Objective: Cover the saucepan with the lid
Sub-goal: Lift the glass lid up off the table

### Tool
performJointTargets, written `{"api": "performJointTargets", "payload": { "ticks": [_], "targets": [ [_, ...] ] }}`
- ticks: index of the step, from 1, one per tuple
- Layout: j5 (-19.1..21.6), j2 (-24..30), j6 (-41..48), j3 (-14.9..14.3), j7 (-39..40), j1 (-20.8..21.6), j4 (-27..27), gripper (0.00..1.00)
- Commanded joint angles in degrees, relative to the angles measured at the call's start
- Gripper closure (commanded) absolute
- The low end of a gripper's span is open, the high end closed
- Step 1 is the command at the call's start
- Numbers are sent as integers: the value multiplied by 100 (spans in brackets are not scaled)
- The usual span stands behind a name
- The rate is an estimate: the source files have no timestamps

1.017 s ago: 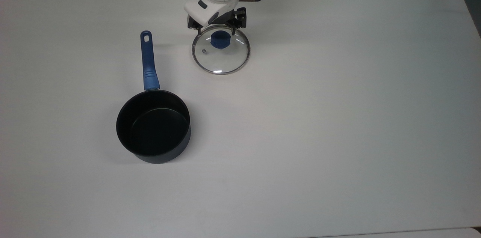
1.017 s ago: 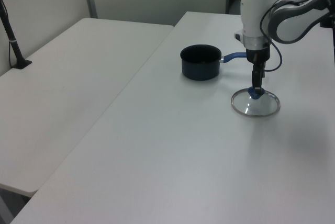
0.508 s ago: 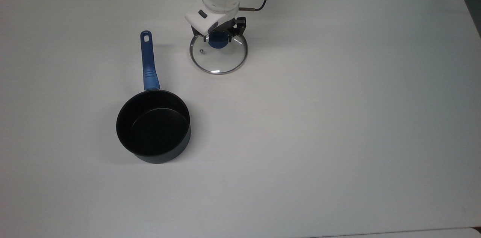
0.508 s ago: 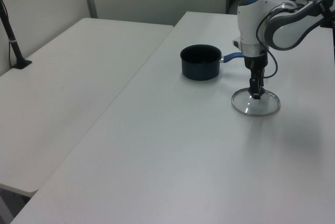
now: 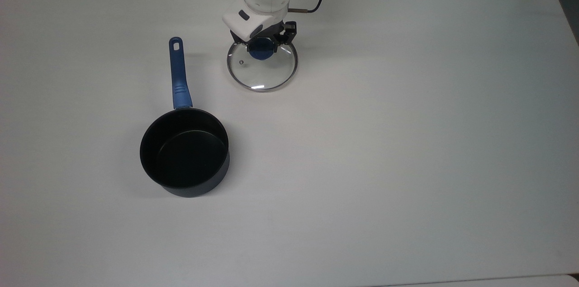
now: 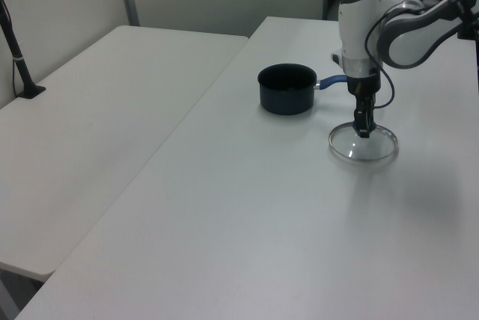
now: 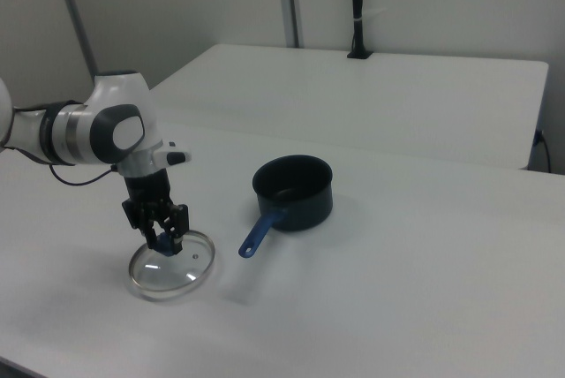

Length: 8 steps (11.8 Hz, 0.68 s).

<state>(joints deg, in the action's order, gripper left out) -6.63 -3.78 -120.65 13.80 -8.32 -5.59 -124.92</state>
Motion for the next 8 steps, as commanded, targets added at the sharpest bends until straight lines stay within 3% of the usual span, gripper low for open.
{"api": "performJointTargets", "payload": {
  "ticks": [1,4,8],
  "targets": [
    [-13,308,644,61,-100,-47,553,69],
    [4,142,1436,-9,-73,-144,1808,69],
    [-127,-1033,2027,-430,-56,-153,3821,68]
  ]
}}
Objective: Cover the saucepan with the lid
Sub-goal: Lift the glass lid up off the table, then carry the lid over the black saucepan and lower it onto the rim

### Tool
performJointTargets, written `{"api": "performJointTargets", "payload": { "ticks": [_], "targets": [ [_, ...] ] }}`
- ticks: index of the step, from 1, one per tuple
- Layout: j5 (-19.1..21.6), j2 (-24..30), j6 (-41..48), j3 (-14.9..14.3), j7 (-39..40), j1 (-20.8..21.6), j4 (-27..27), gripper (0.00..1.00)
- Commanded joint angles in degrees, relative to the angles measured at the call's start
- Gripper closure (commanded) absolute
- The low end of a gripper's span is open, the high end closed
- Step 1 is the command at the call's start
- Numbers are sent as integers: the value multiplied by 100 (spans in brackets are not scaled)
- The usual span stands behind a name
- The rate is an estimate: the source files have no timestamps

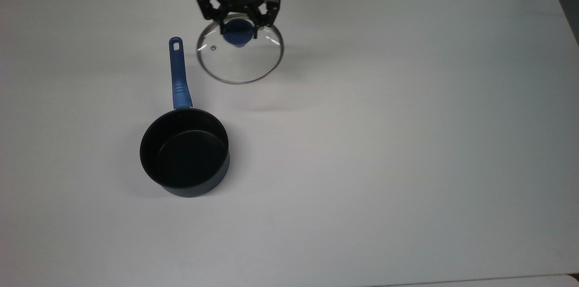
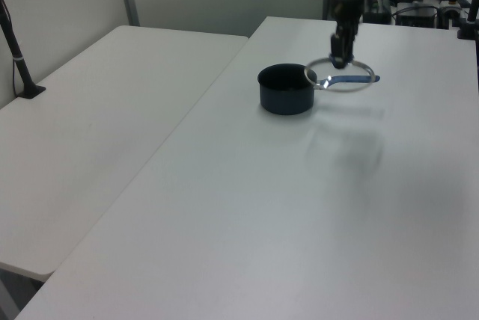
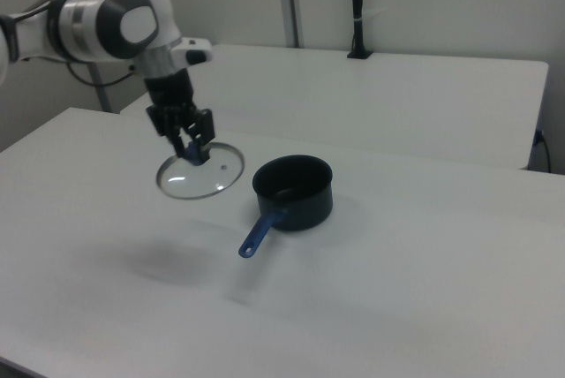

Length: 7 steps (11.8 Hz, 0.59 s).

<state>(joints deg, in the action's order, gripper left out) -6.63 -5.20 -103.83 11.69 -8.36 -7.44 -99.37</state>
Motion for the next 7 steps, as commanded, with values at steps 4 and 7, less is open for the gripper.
{"api": "performJointTargets", "payload": {
  "ticks": [4,7],
  "targets": [
    [-224,-1974,84,-588,-61,32,2411,68],
    [-224,-2536,-225,-817,-105,111,3000,68]
  ]
}}
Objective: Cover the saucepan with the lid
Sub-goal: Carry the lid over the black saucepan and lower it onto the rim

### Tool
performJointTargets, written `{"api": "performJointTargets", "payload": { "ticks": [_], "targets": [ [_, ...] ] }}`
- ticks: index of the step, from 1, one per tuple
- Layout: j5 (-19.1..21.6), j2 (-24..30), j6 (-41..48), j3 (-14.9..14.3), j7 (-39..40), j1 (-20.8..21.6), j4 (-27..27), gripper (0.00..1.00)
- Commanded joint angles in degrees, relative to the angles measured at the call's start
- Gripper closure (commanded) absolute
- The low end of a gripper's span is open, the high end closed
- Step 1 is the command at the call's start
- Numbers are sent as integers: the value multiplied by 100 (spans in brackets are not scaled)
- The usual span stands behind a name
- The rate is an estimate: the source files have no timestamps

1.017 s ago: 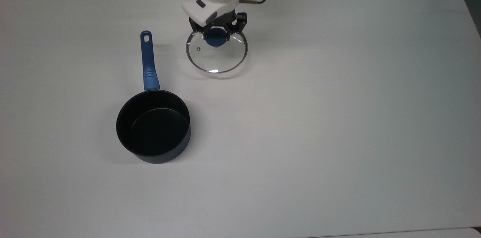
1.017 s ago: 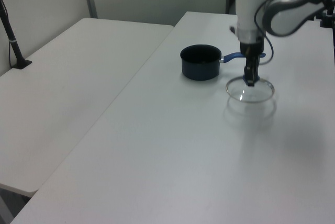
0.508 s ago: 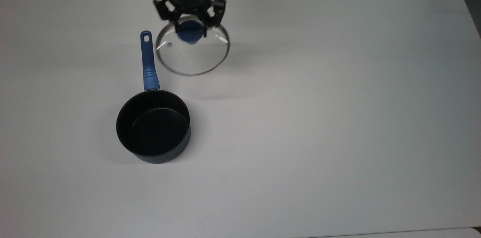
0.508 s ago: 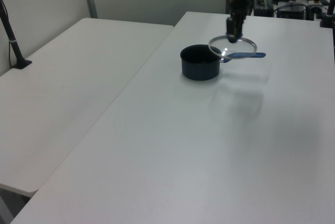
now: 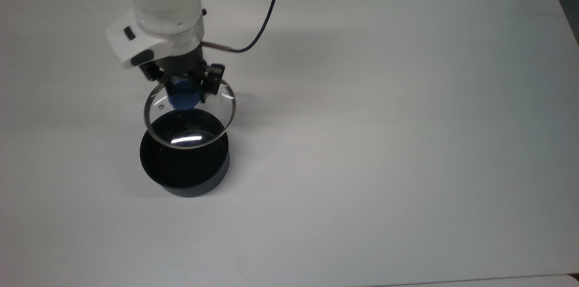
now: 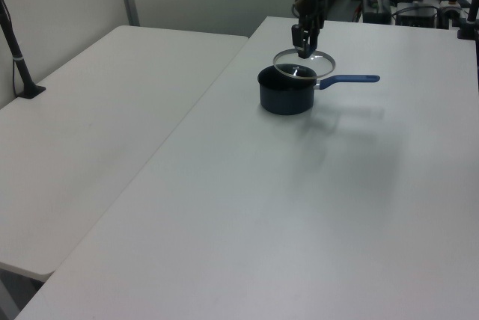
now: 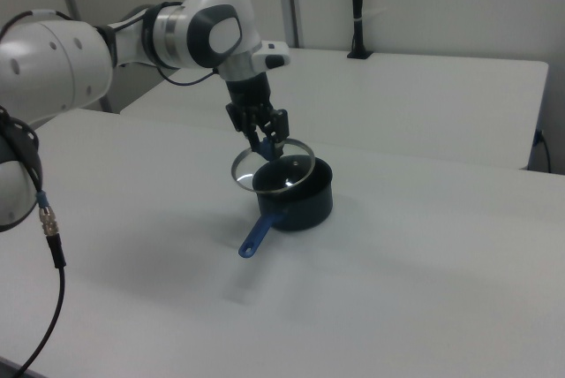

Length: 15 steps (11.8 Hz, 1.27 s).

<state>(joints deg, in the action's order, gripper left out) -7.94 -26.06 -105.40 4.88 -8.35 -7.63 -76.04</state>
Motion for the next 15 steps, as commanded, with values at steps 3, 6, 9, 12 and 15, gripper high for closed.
{"api": "performJointTargets", "payload": {
  "ticks": [3,6,9,12,15],
  "targets": [
    [-102,-794,-314,-207,-227,243,687,68],
    [-111,-971,-657,-260,-430,271,687,68],
    [-120,-997,-666,-260,-491,297,652,68],
    [-225,-954,-631,-260,-710,280,555,0],
    [-225,-708,-569,-269,-852,201,520,0]
  ]
}}
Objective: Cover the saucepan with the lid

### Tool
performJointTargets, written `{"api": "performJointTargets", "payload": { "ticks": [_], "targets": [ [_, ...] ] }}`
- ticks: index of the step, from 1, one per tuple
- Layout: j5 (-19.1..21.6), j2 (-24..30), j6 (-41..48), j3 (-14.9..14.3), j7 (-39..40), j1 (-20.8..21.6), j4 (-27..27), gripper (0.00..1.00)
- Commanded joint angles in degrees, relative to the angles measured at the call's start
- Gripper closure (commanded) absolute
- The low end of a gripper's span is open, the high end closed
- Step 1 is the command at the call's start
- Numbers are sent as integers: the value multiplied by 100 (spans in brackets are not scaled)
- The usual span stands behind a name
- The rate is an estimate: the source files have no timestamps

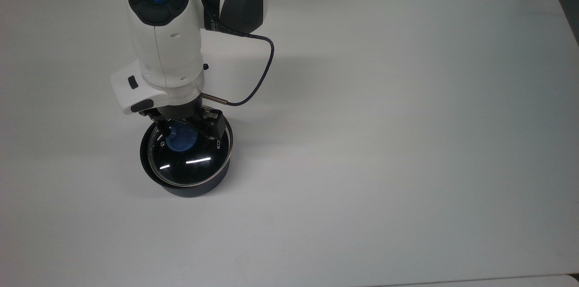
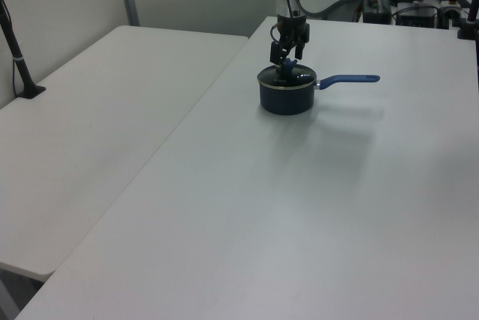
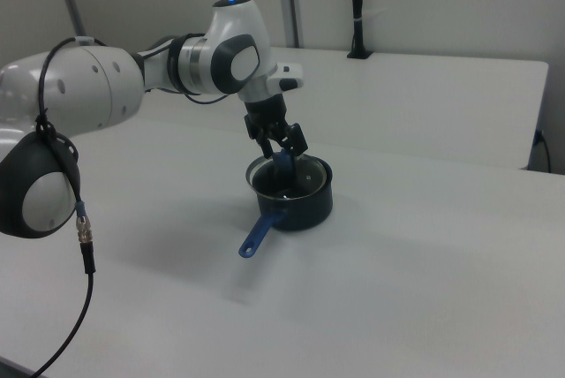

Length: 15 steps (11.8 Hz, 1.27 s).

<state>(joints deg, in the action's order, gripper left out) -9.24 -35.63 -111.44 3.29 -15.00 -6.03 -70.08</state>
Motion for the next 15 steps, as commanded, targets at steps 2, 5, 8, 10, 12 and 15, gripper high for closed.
{"api": "performJointTargets", "payload": {
  "ticks": [2,5,8,10,12,15],
  "targets": [
    [-78,626,253,-118,-677,-12,-120,0],
    [-43,1880,1331,-100,-1032,-21,-785,0],
    [62,3129,2203,-74,-664,154,-1498,0],
    [491,3745,2293,-126,-636,408,-2024,0],
    [757,3984,2154,-188,-436,628,-2404,0],
    [783,4152,1600,-750,488,1157,-2696,0]
  ]
}}
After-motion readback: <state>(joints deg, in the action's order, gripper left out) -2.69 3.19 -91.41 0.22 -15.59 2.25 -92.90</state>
